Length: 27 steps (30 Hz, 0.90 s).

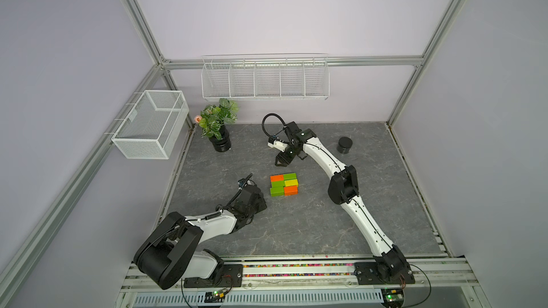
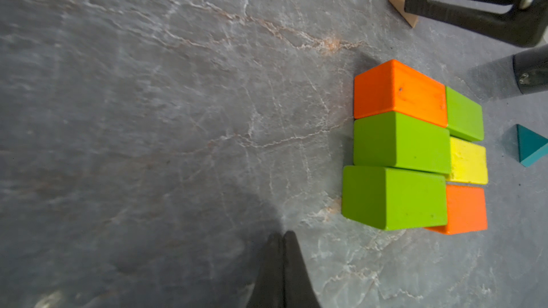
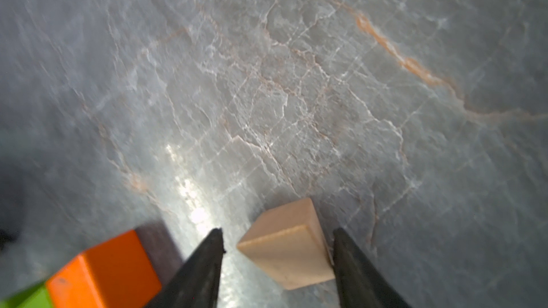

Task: Assemble a piece of candy with building blocks
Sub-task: Pick up the building block from the center of the board.

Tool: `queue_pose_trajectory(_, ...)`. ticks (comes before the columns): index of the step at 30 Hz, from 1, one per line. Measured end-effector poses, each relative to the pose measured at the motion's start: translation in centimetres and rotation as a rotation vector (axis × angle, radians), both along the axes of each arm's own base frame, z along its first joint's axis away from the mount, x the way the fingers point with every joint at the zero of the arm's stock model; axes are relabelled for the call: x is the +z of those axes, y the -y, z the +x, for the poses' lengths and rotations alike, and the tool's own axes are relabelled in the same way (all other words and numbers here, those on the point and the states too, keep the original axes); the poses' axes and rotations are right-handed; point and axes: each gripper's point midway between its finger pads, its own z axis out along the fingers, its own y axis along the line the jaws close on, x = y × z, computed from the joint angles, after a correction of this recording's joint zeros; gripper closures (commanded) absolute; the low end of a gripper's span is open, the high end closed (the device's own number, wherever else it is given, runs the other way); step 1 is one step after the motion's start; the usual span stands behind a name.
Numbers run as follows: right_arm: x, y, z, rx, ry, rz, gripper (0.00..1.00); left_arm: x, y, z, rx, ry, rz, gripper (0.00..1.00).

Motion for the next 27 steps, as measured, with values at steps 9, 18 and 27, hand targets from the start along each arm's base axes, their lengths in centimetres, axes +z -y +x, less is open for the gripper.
queue_pose_trajectory(9,-0.1,0.2,0.1,-0.057,-0.053,0.027,0.83,-0.1,0.3,0.3,-0.002,0.004,-0.006,1.0)
queue_pose_trajectory(18,2.7,3.0,1.5,-0.199,-0.227,0.181,0.87,0.1,0.9,0.8,-0.009,0.011,-0.019,1.0)
queue_pose_trajectory(27,13.3,8.7,-1.1,-0.335,-0.448,0.419,0.84,0.2,-2.0,-2.0,0.019,-0.003,0.023,1.0)
